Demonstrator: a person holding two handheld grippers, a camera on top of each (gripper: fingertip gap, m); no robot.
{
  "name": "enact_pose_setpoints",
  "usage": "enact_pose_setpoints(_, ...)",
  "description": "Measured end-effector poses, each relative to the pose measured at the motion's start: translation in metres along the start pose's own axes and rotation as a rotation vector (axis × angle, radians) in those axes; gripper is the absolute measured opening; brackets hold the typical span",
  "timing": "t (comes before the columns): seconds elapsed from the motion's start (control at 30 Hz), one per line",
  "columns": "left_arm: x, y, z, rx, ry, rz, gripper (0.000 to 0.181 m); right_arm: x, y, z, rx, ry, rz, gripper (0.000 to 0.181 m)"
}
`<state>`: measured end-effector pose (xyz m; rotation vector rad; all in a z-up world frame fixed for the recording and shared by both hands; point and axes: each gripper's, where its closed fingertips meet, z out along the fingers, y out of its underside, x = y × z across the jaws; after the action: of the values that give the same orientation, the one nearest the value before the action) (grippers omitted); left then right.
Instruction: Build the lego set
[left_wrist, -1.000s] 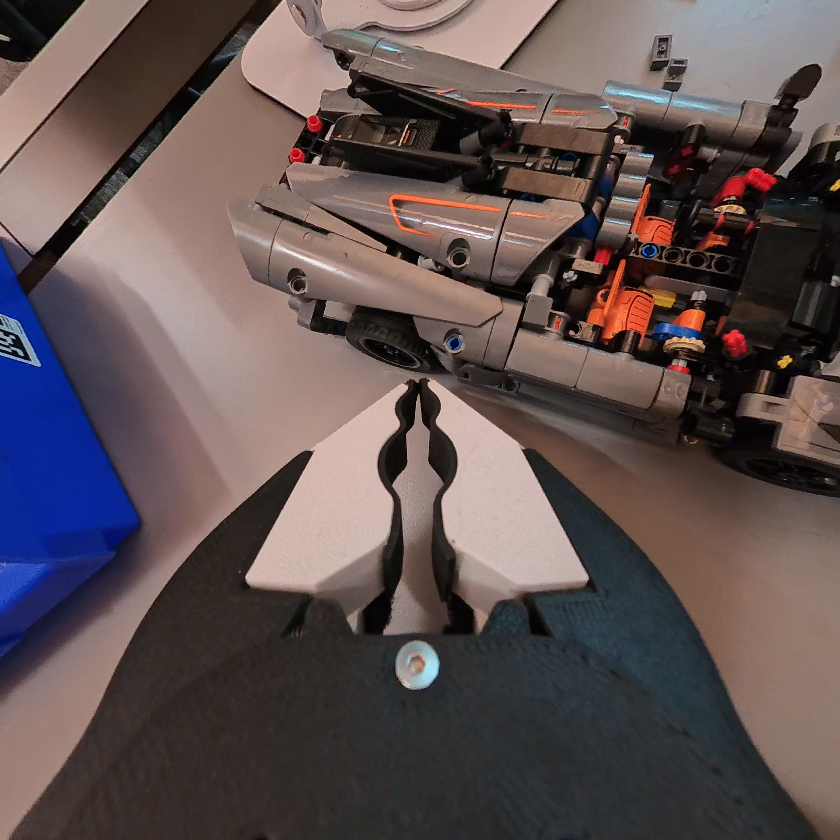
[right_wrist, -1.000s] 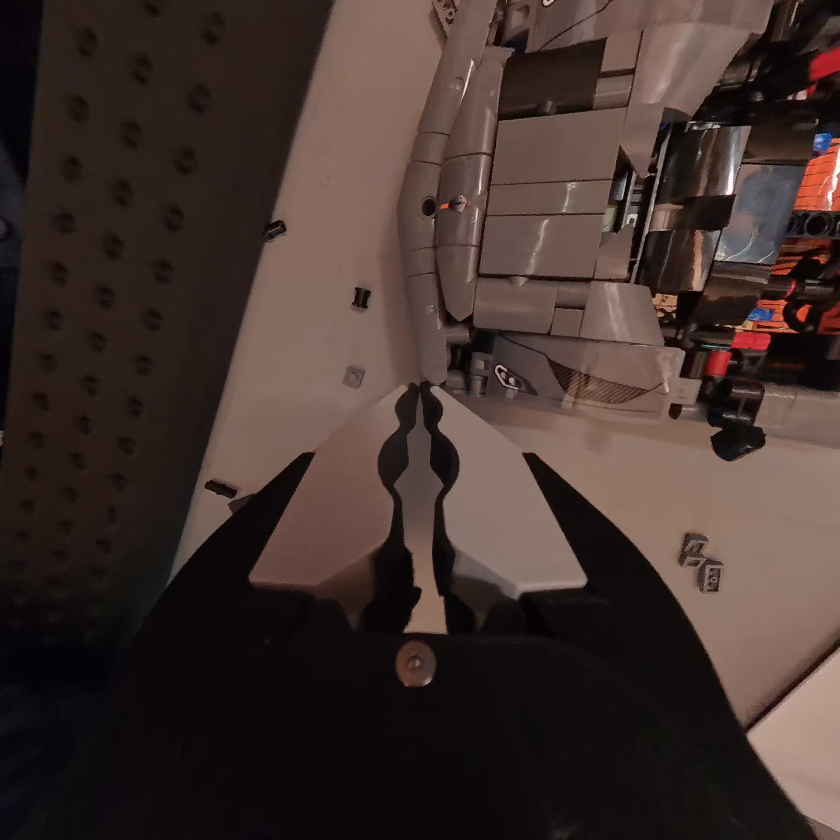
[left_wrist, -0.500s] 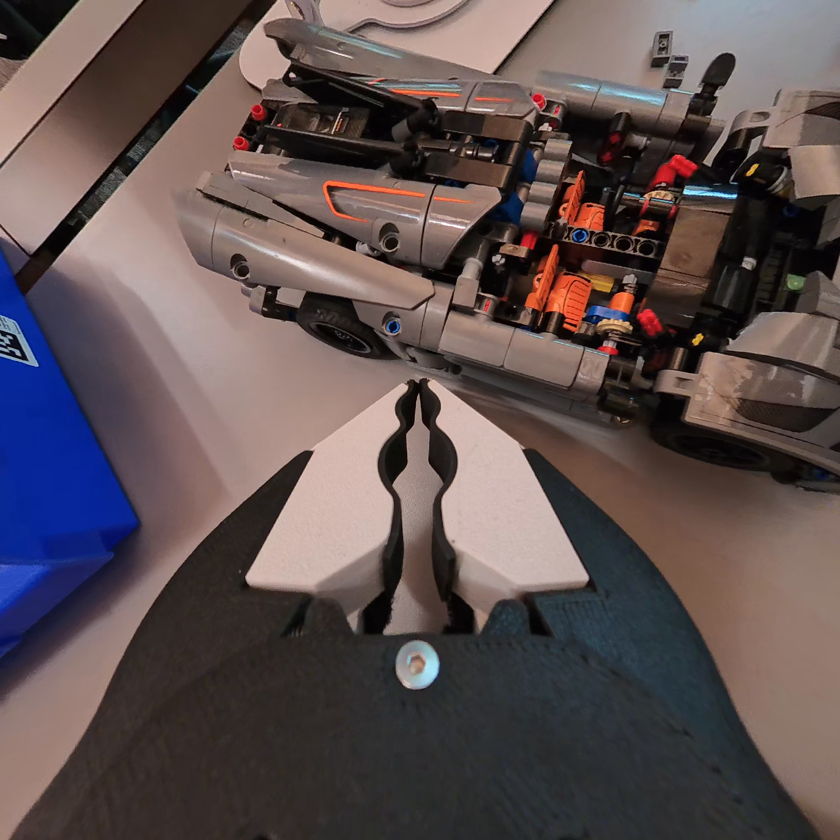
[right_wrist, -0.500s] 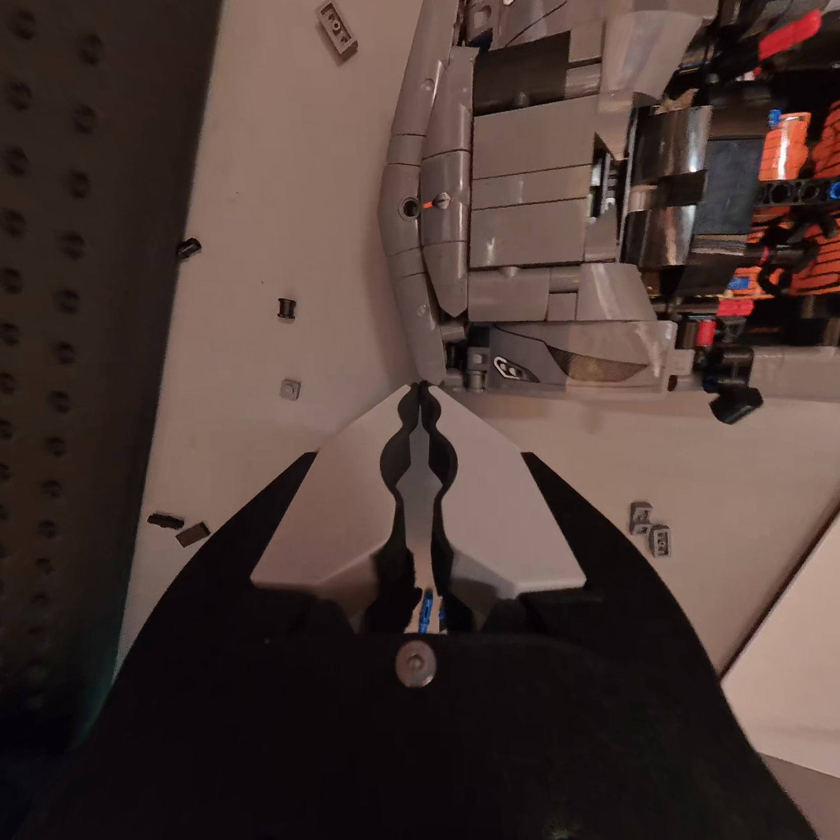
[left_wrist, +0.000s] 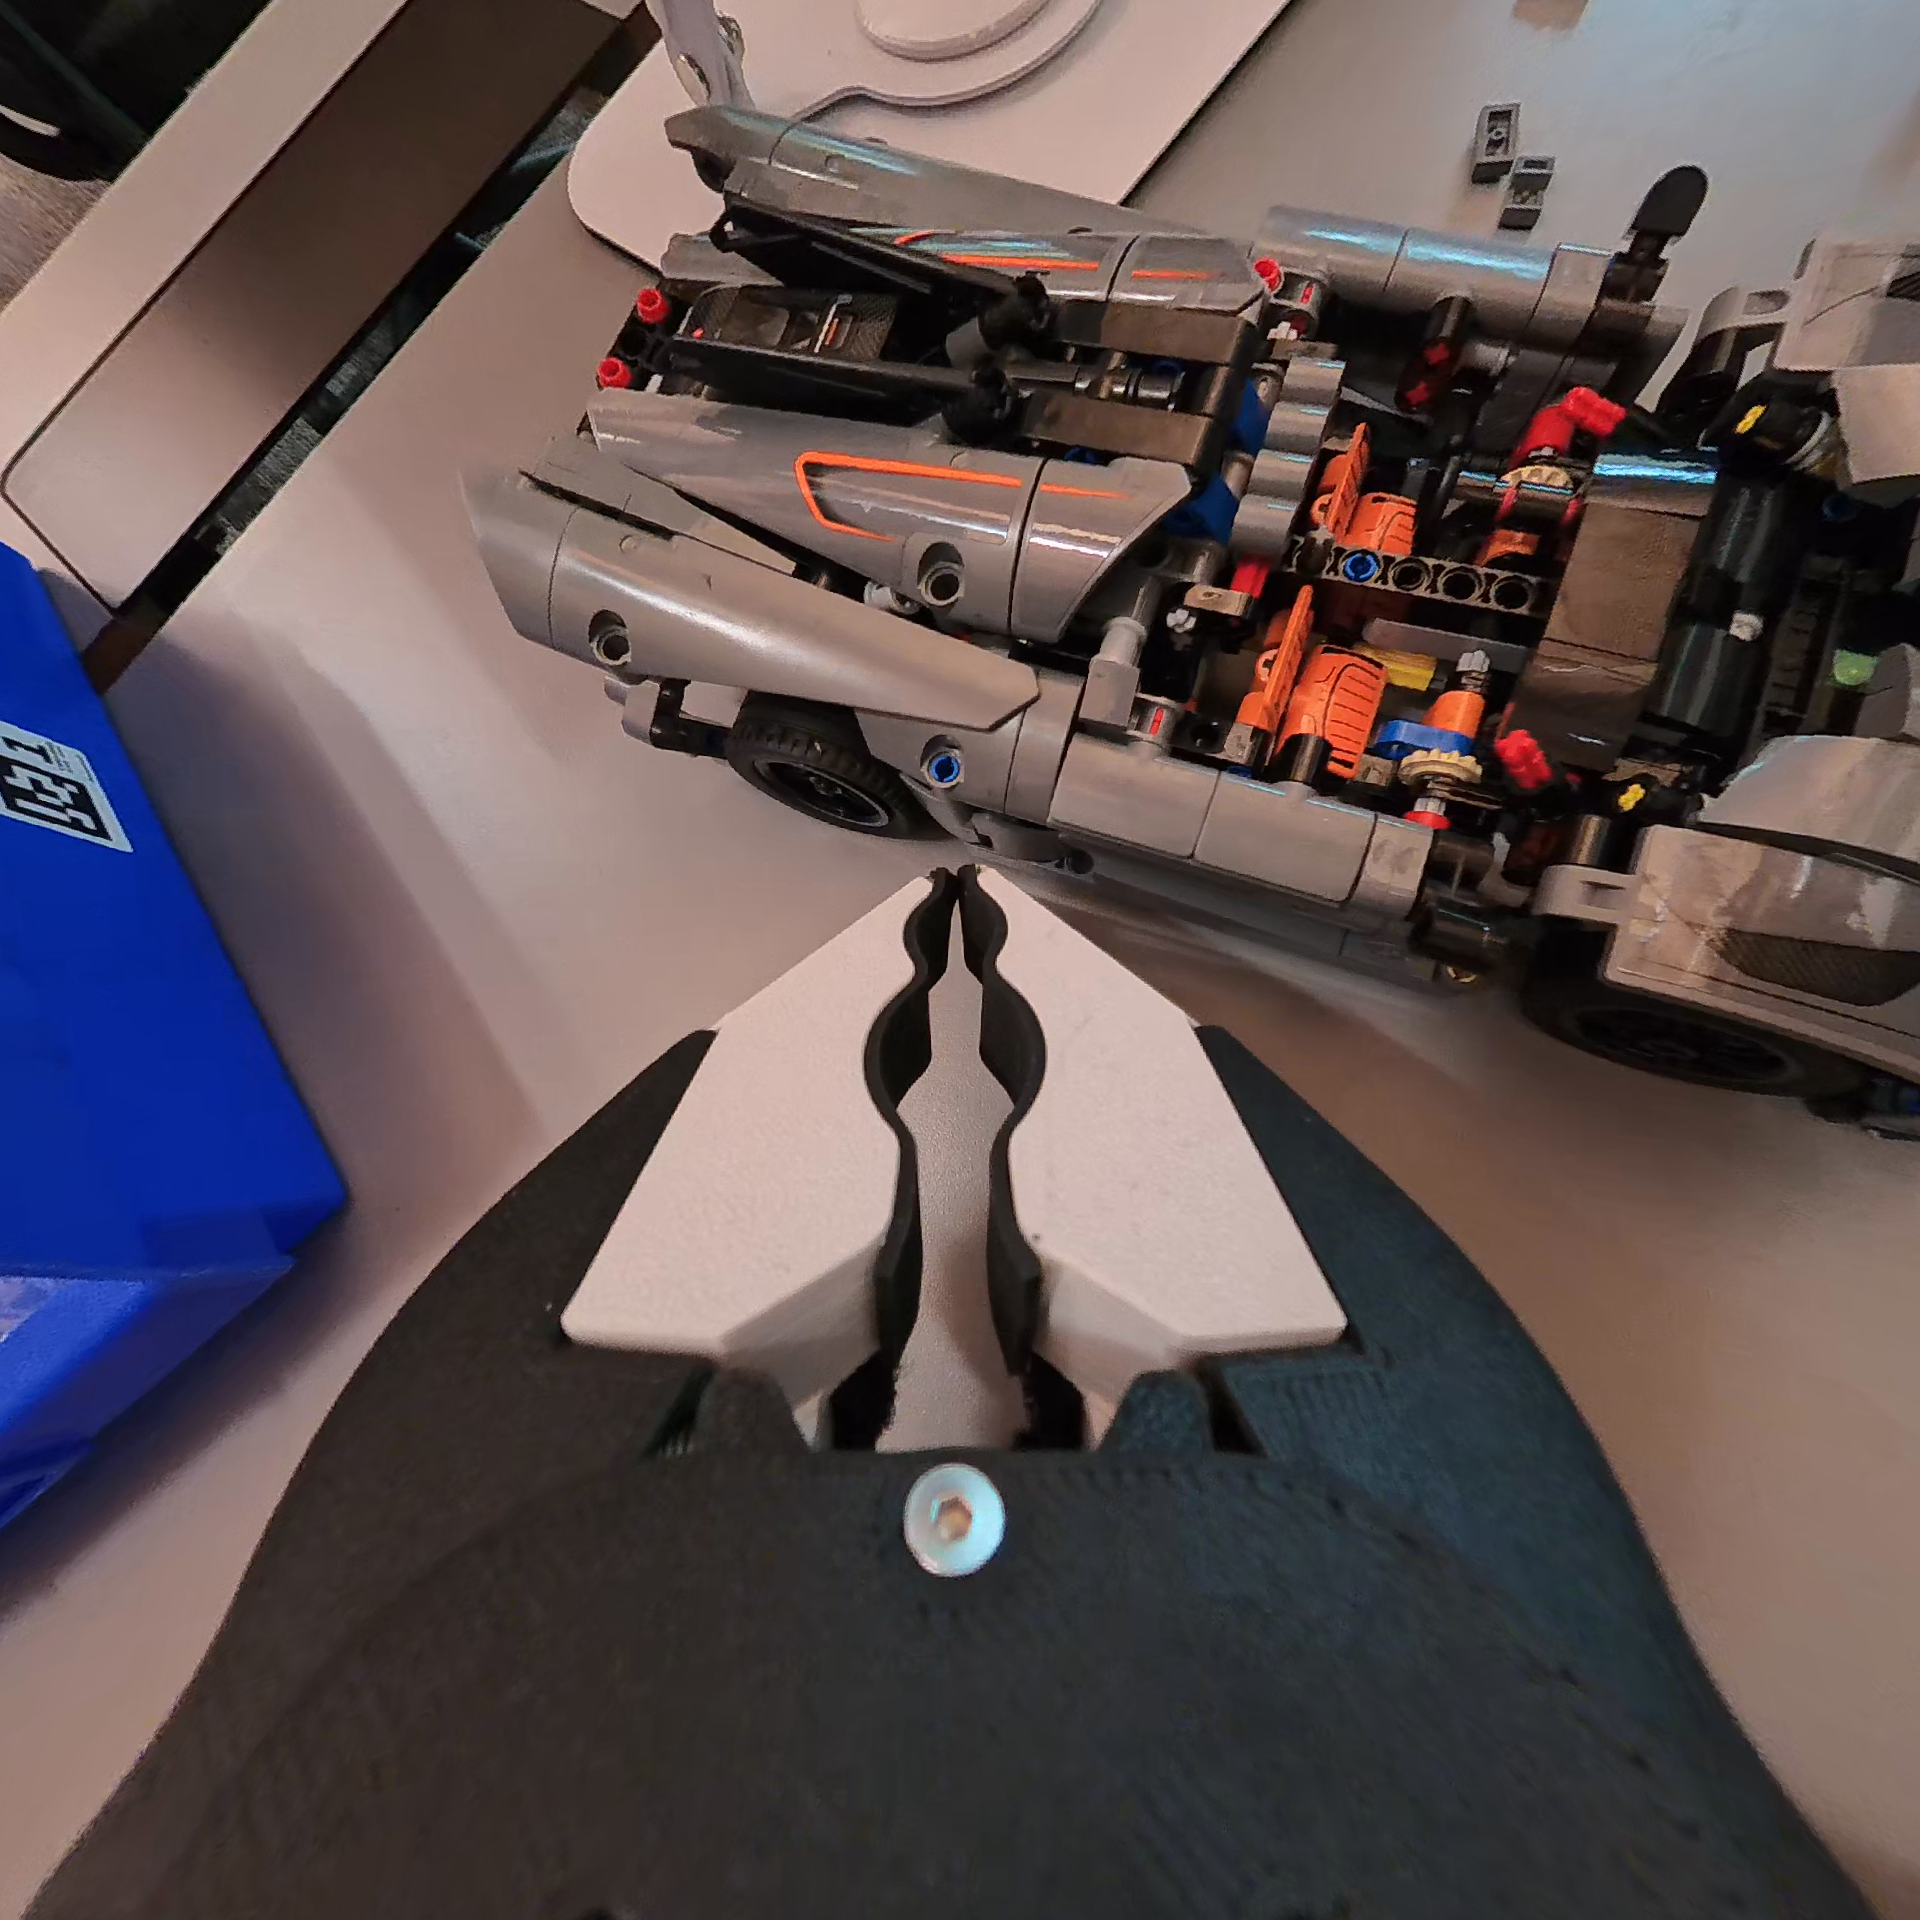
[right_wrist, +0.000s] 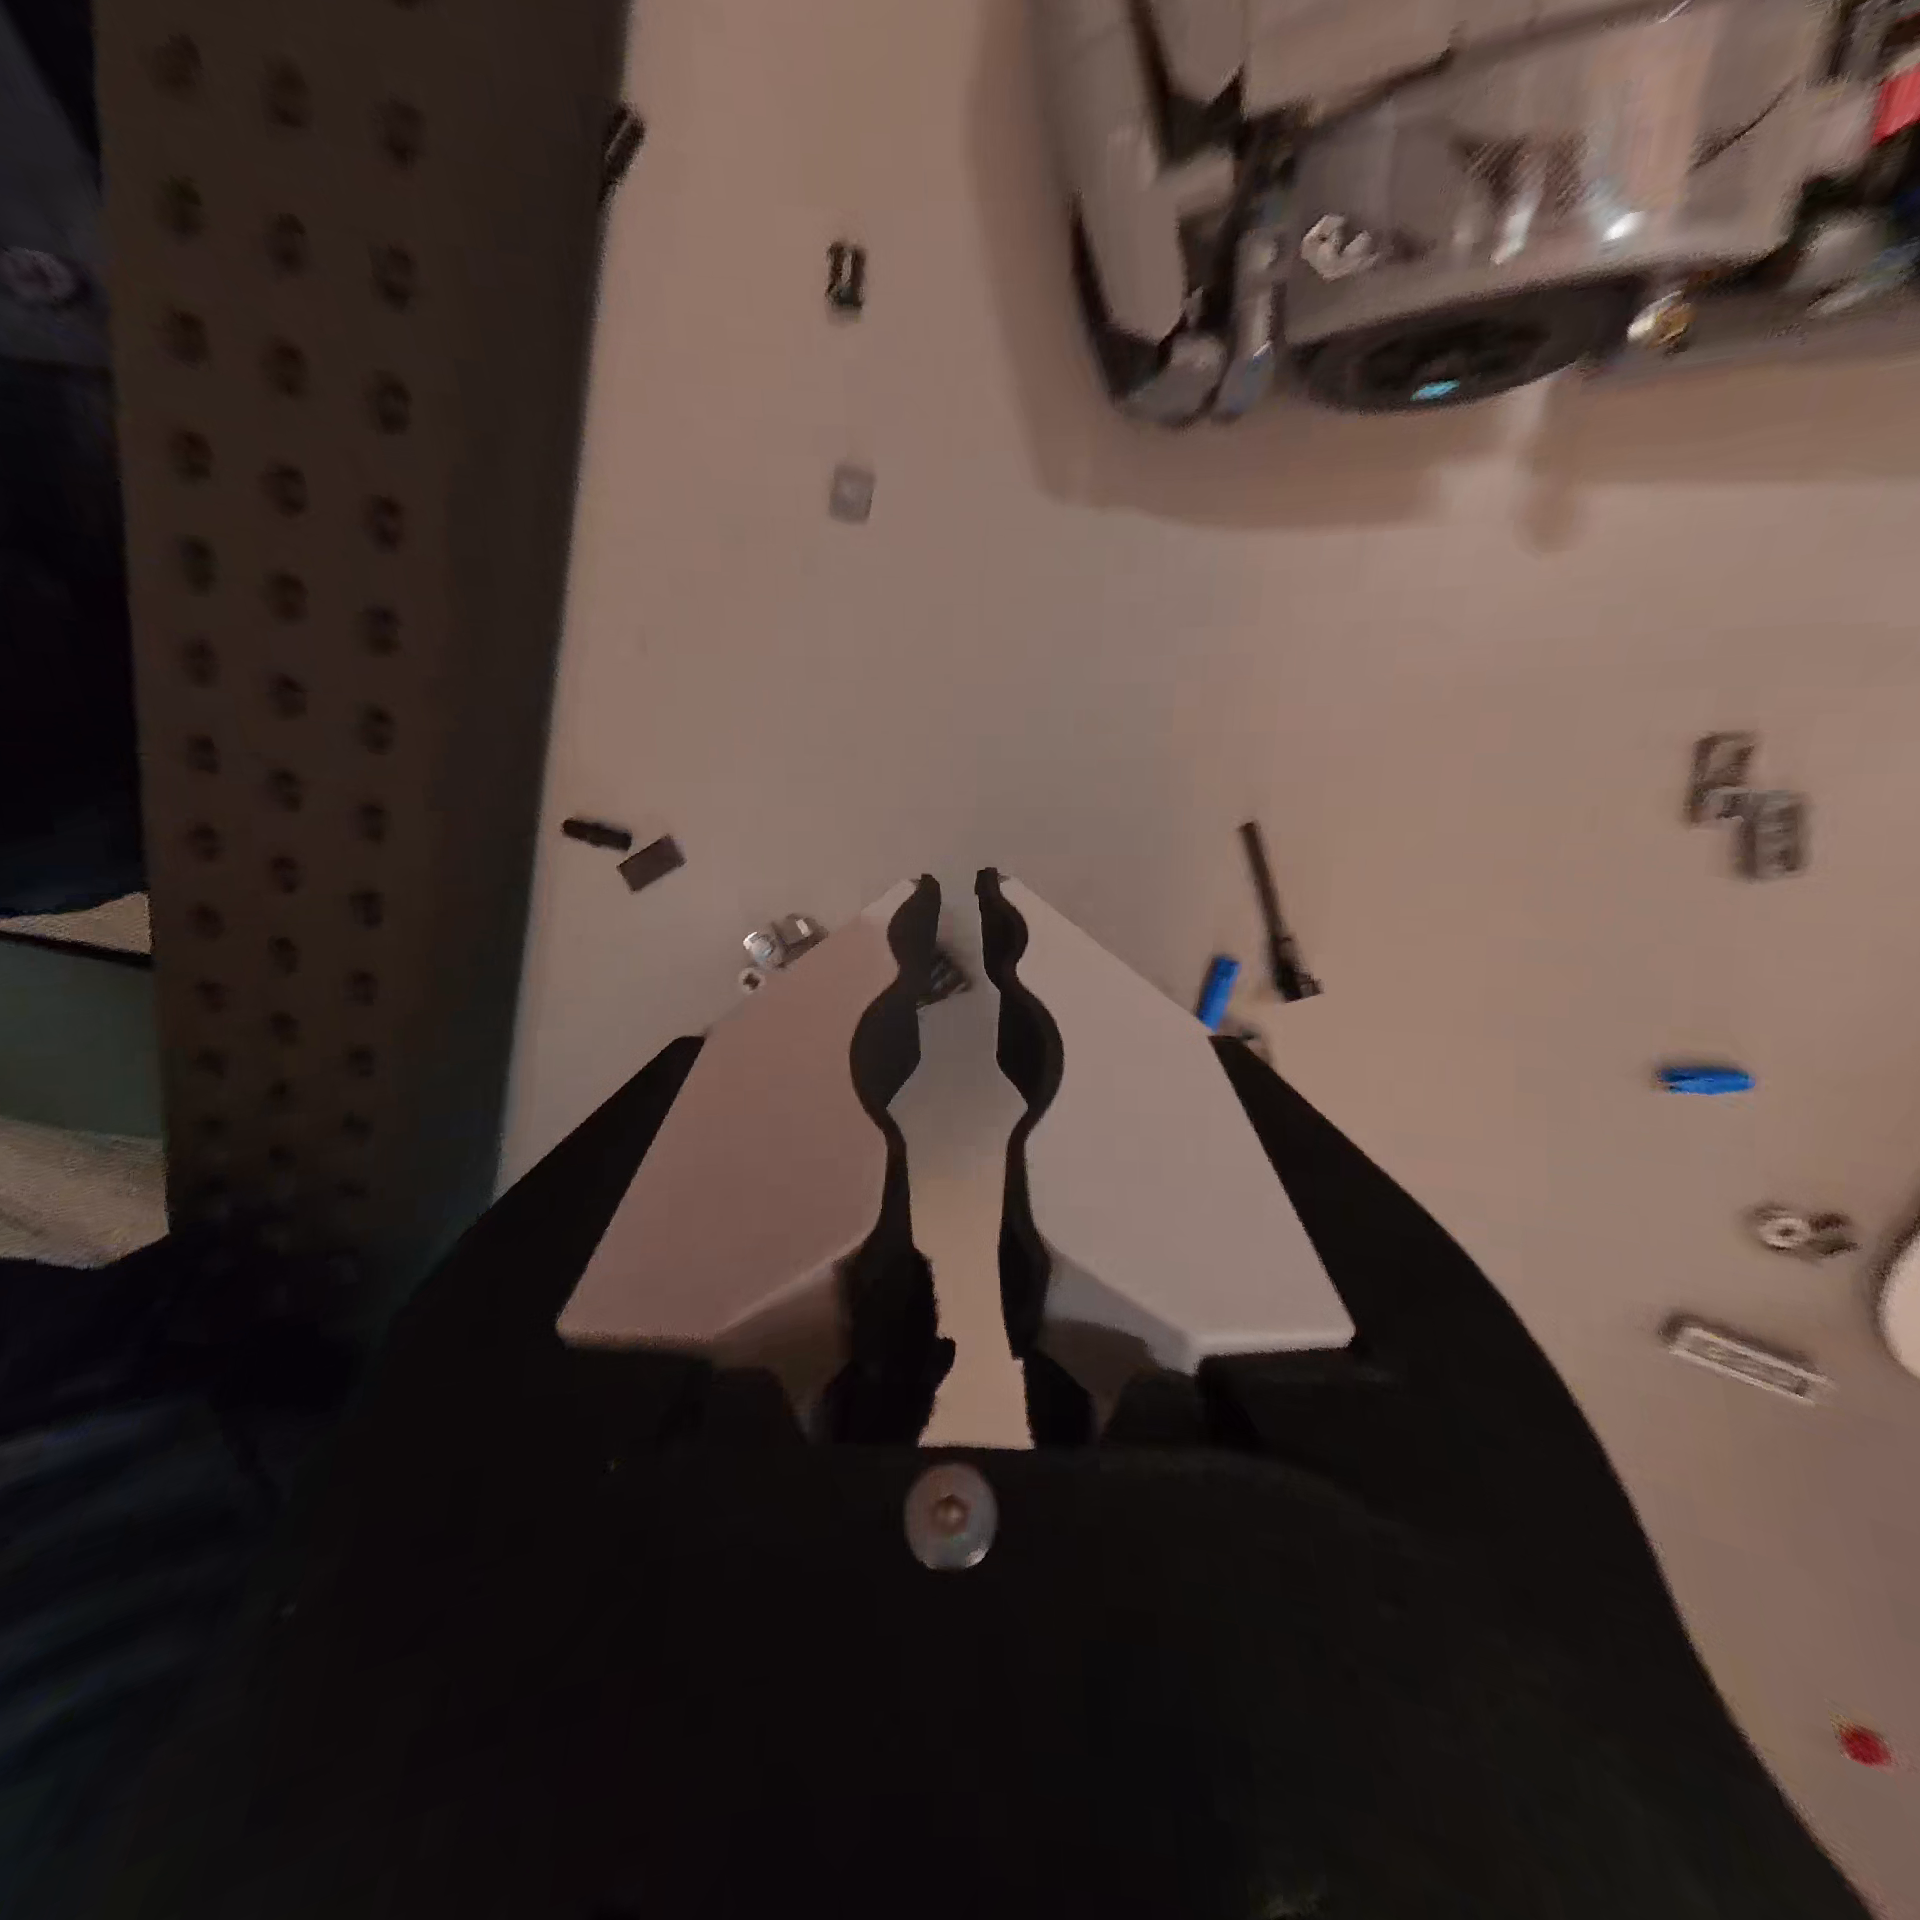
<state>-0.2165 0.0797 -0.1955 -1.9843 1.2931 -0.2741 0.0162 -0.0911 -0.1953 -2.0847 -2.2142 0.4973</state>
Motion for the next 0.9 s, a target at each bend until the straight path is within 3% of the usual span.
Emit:
enact_pose_setpoints(0.3, 0.001, -0.001, 0.002, 0.001, 0.005, -0.005, 0.0, -0.016, 0.033, 0.02, -0.012, -0.035, 0.037, 0.004)
enact_pose_setpoints(0.47, -0.001, 0.0, 0.002, 0.002, 0.004, -0.011, 0.0, -0.012, 0.032, 0.011, 0.069, -0.018, 0.047, 0.001)
enact_pose_setpoints(0.73, -0.002, 0.0, 0.004, -0.003, 0.005, -0.006, 0.0, 0.065, 0.063, -0.026, 0.214, 0.29, 0.257, 0.008)
enact_pose_setpoints(0.9, -0.002, 0.0, 0.005, -0.005, 0.005, -0.005, 0.0, 0.081, 0.059, -0.026, 0.263, 0.34, 0.259, 0.01)
